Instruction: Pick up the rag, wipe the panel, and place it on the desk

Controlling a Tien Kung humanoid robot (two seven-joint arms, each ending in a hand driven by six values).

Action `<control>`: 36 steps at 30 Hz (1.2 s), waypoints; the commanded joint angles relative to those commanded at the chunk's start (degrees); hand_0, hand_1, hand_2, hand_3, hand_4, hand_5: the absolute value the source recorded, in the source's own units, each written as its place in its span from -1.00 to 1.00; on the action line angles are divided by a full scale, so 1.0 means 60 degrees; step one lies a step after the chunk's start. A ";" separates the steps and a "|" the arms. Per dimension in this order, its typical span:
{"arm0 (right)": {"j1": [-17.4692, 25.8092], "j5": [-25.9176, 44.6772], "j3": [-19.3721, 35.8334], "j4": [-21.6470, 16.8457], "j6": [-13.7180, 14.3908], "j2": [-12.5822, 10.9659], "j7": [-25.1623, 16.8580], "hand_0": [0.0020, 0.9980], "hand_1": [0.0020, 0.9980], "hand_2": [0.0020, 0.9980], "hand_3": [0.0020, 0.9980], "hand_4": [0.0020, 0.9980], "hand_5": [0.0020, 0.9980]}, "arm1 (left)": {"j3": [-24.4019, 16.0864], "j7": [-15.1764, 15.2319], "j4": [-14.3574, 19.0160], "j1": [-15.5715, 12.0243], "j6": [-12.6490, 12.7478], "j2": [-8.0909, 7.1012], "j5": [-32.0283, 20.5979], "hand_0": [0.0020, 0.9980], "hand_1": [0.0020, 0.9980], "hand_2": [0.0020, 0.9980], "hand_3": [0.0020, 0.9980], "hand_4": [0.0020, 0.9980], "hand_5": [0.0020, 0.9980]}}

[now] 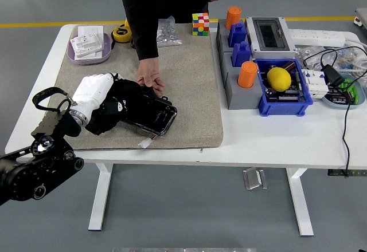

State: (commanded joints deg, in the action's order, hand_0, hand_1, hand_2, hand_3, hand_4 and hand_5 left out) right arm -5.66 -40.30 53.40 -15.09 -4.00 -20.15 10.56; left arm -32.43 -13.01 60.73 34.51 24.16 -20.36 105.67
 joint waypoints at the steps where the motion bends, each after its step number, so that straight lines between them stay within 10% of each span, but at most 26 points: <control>1: -0.0001 0.0006 -0.0003 0.0002 -0.0004 -0.0006 0.0003 0.43 0.18 0.32 0.15 0.97 0.06 | 0.0101 -0.0021 0.0055 0.0016 -0.0021 0.0017 -0.0010 -0.52 -0.29 -0.07 -0.43 -1.00 -1.00; 36: -0.0018 0.0051 -0.0130 -0.0007 -0.0029 -0.0082 0.0017 0.43 0.18 0.32 0.16 0.97 0.06 | 0.1105 -0.0156 0.1323 0.0336 -0.0180 0.0513 -0.0533 -0.52 -0.29 -0.07 -0.43 -0.97 -1.00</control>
State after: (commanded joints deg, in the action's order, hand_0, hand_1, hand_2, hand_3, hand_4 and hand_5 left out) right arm -5.76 -40.00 52.62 -15.13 -4.17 -20.64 10.66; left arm -25.80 -13.95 68.66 36.53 23.07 -17.28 102.47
